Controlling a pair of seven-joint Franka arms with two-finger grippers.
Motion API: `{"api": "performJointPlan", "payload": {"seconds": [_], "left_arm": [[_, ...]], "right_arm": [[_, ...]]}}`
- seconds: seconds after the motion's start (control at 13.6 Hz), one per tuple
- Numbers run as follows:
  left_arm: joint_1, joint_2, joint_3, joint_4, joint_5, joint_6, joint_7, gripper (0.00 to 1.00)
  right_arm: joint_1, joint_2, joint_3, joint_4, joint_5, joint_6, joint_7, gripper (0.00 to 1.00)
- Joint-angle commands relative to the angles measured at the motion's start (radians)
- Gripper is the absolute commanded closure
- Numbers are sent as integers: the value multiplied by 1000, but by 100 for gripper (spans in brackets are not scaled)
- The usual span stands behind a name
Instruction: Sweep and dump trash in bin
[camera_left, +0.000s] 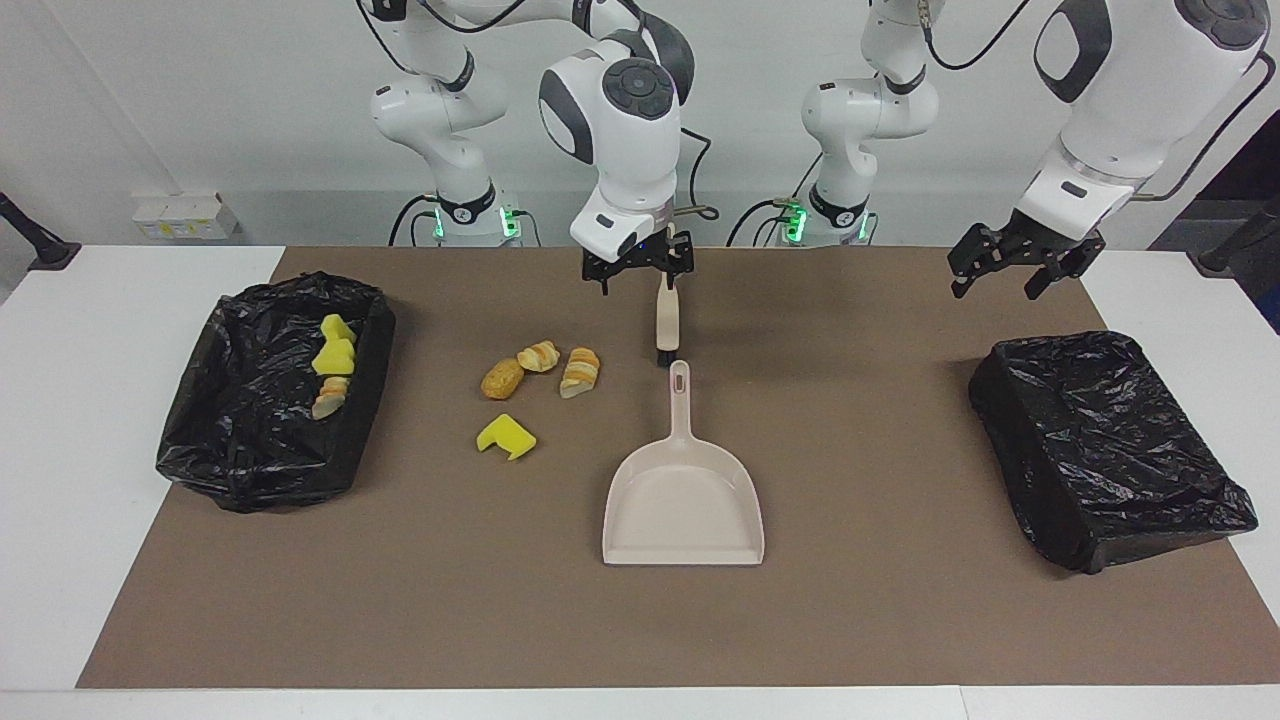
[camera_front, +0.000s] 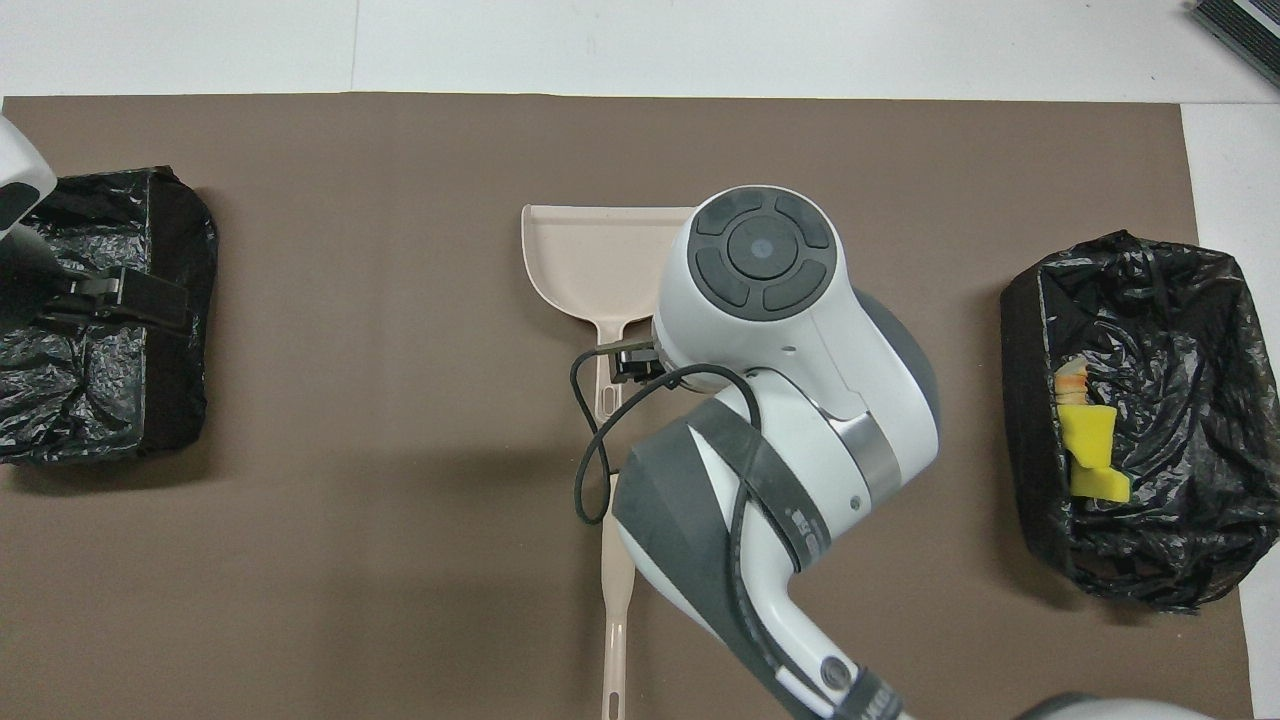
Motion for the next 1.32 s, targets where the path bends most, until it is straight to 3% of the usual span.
{"api": "performJointPlan", "payload": {"seconds": [0.0, 0.15, 0.44, 0.81, 1.1, 1.25], "left_arm": [[-6, 7, -2, 10, 19, 6, -13, 0], [-6, 5, -2, 5, 19, 4, -13, 0], [-6, 0, -2, -6, 19, 4, -13, 0], [-6, -1, -2, -6, 19, -5, -16, 0], [-6, -3, -1, -6, 19, -11, -16, 0], [-6, -3, -1, -6, 19, -14, -18, 0]], "right_arm": [[19, -206, -1, -342, 102, 167, 9, 0], [82, -231, -3, -418, 177, 187, 27, 0], [203, -237, -1, -529, 209, 284, 104, 0], [300, -203, -1, -668, 251, 526, 132, 0], [306, -192, -3, -658, 249, 522, 150, 30], [296, -186, -3, -638, 249, 516, 153, 41]]}}
